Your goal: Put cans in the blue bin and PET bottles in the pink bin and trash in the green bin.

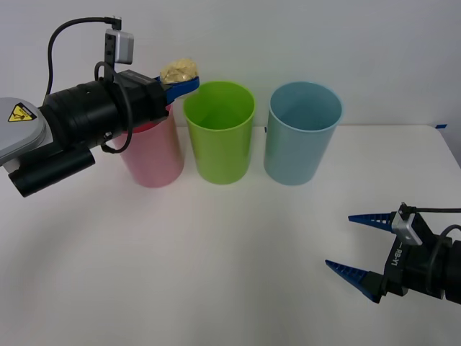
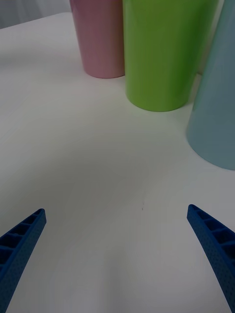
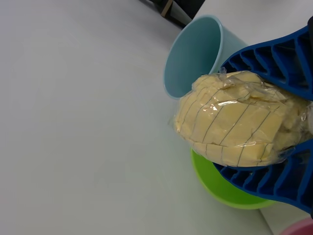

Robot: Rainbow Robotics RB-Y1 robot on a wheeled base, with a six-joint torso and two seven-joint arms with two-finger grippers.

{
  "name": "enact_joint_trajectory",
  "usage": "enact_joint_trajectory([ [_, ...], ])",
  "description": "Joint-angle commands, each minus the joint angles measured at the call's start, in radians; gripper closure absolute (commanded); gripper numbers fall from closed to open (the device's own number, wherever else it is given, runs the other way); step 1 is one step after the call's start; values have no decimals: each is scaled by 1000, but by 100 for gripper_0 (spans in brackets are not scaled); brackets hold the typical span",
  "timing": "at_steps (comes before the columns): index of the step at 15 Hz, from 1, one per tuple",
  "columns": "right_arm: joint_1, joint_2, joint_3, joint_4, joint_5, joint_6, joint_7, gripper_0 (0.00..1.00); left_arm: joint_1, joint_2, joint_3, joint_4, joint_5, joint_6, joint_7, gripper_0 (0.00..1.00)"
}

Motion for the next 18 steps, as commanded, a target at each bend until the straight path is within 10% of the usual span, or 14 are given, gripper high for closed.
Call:
enact_joint_trajectory([
  [1, 0, 0, 0, 0, 0, 0, 0, 0, -87, -9, -82, 54, 2, 2, 34, 100],
  [18, 0, 0, 0, 0, 0, 0, 0, 0, -328, -147, -318, 343, 11, 0, 88, 100],
])
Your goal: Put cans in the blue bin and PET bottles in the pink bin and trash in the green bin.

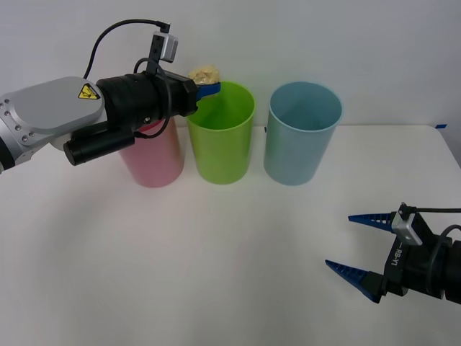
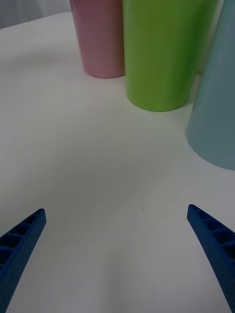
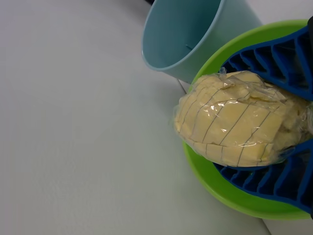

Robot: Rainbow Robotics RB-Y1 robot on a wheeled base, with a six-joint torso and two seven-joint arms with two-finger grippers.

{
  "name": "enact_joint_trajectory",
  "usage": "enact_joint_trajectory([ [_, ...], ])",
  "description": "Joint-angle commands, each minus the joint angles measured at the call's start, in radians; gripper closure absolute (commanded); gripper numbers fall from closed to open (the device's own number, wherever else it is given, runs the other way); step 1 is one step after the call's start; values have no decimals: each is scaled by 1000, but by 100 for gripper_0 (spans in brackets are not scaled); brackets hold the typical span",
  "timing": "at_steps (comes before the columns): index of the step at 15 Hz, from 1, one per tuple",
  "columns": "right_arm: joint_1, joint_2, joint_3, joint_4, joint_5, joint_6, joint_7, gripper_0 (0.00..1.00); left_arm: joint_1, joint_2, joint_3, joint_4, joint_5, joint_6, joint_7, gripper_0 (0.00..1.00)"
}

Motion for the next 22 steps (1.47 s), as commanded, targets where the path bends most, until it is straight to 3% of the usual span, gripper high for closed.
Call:
enact_joint_trajectory([
  [1, 0, 0, 0, 0, 0, 0, 0, 0, -3, -6, -3, 6, 0, 0, 23, 99],
  [15, 0, 0, 0, 0, 0, 0, 0, 0, -11, -28, -4, 50, -27, -20, 54, 99],
  [16, 0, 0, 0, 0, 0, 0, 0, 0, -14, -28, -3, 57, -34, -19, 51, 70],
  [18, 0, 0, 0, 0, 0, 0, 0, 0, -16, -28, -3, 57, -43, -17, 43, 2],
  [22, 0, 0, 0, 0, 0, 0, 0, 0, -14, -28, -3, 57, -44, -16, 52, 0],
])
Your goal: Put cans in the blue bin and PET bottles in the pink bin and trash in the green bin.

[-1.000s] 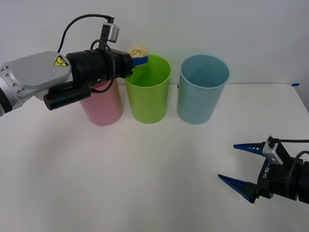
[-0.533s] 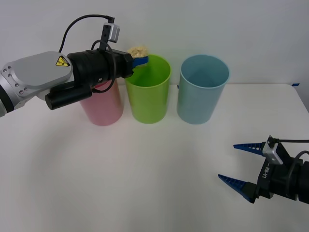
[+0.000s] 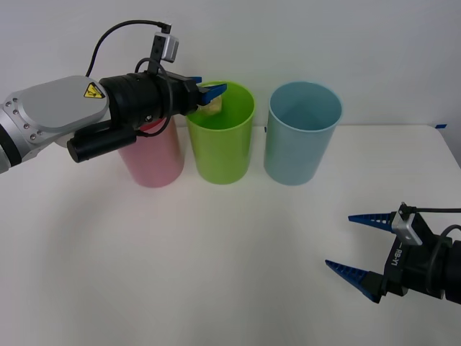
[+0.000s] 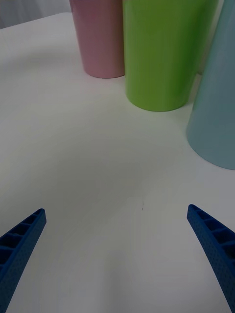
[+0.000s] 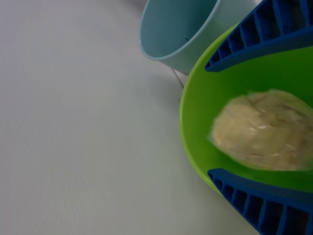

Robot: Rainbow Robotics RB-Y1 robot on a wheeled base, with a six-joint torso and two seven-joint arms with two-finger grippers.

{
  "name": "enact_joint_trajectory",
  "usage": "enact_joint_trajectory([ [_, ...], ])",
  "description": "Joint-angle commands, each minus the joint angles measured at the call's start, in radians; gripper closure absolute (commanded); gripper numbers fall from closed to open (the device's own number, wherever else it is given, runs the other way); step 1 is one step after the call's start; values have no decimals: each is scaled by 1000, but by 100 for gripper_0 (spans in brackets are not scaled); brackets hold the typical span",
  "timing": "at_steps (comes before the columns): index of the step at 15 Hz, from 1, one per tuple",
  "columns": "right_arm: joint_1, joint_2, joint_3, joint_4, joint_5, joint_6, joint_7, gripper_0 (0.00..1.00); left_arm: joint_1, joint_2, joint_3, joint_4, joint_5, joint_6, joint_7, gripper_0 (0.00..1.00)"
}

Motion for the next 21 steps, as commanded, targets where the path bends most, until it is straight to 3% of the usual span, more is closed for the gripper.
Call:
enact_joint_trajectory([
  [1, 0, 0, 0, 0, 0, 0, 0, 0, 0, 0, 0, 0, 0, 1, 7, 0],
  [8, 0, 0, 0, 0, 0, 0, 0, 0, -4, 0, 0, -11, -3, 21, -2, 0],
  [16, 0, 0, 0, 0, 0, 0, 0, 0, -1, 22, 42, -181, 32, 141, -16, 0],
  [21, 0, 0, 0, 0, 0, 0, 0, 0, 134, -1, 235, -298, -33, 159, -39, 0],
])
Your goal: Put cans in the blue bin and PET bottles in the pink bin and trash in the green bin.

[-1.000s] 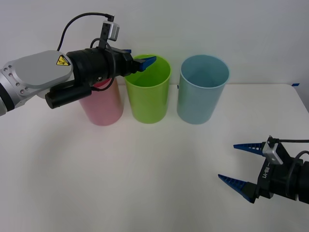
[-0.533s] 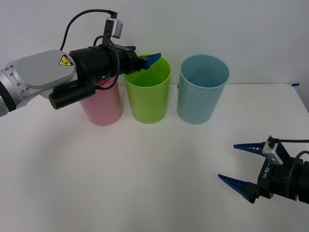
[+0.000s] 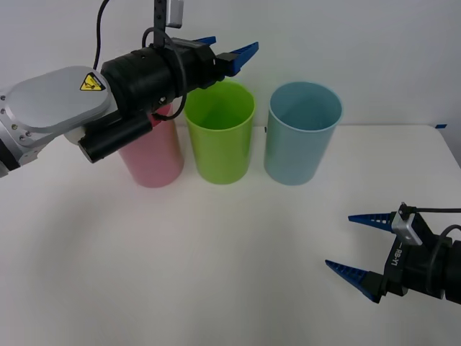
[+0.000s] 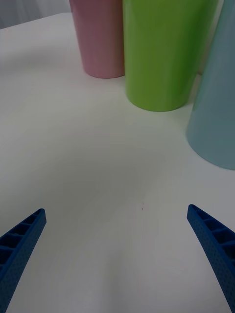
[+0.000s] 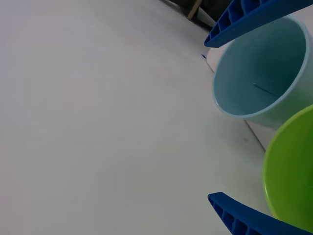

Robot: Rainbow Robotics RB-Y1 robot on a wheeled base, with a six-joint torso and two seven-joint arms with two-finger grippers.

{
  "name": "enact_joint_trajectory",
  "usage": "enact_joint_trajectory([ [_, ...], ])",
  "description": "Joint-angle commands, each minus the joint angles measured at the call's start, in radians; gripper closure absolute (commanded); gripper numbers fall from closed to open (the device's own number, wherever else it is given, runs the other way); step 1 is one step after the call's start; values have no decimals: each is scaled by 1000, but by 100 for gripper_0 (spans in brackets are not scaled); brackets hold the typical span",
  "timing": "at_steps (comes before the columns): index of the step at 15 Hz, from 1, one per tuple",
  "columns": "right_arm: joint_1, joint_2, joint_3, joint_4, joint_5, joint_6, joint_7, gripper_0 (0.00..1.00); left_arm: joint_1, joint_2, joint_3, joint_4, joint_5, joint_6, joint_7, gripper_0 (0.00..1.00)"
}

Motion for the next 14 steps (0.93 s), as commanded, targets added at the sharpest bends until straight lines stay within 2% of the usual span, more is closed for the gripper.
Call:
enact_joint_trajectory([
  [1, 0, 0, 0, 0, 0, 0, 0, 0, 75, -3, 97, -69, -54, -1, -11, 0],
  [4, 0, 0, 0, 0, 0, 0, 0, 0, 209, 9, 217, -185, -123, 8, -34, 0],
  [8, 0, 0, 0, 0, 0, 0, 0, 0, 476, 103, 401, -420, -191, 3, -34, 0],
  [12, 0, 0, 0, 0, 0, 0, 0, 0, 765, 75, 716, -555, -266, -188, -22, 0],
  [14, 0, 0, 0, 0, 0, 0, 0, 0, 909, 25, 871, -613, -319, -311, -8, 0],
])
